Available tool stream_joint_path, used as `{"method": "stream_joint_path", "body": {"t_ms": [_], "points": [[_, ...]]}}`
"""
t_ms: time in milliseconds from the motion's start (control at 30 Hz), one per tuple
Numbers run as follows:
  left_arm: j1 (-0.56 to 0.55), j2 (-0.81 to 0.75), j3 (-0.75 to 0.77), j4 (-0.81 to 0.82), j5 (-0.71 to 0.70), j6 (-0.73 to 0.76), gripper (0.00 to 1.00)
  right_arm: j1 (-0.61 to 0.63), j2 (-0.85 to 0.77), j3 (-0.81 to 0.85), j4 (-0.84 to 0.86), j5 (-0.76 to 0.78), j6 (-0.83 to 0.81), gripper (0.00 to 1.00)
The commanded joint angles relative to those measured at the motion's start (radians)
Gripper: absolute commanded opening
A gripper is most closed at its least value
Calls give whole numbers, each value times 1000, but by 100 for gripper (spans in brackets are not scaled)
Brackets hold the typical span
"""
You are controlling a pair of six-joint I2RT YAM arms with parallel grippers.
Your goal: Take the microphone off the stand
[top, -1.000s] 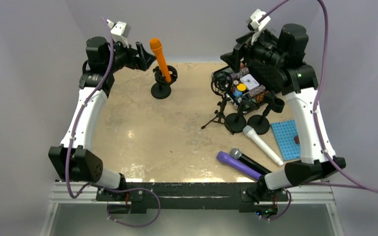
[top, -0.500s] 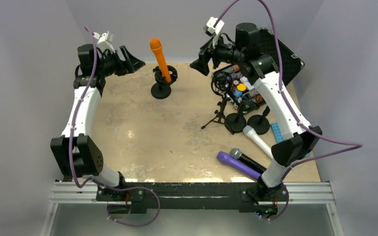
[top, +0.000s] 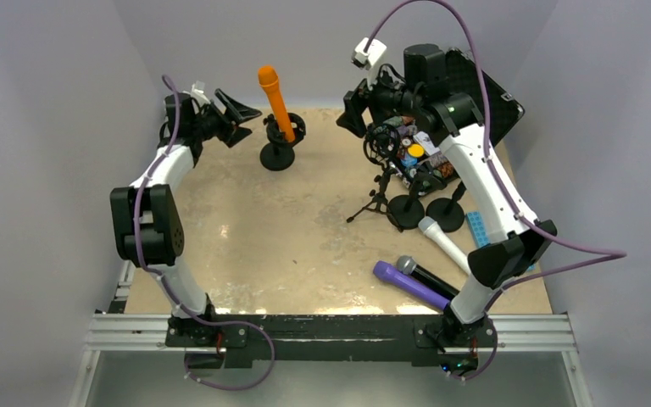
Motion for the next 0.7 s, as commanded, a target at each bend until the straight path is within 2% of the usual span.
{"method": "stream_joint_path", "body": {"t_ms": [0,333,667], "points": [[-25,27,4,61,25,-120,84,15,-59,2,-27,53,-35,87],[-58,108,5,90,65,-181,80,17,-49,-4,-46,78,-48,88],[-73,184,90,69,53,-247,84,39,-70,-33,-64,124,-87,88]]}}
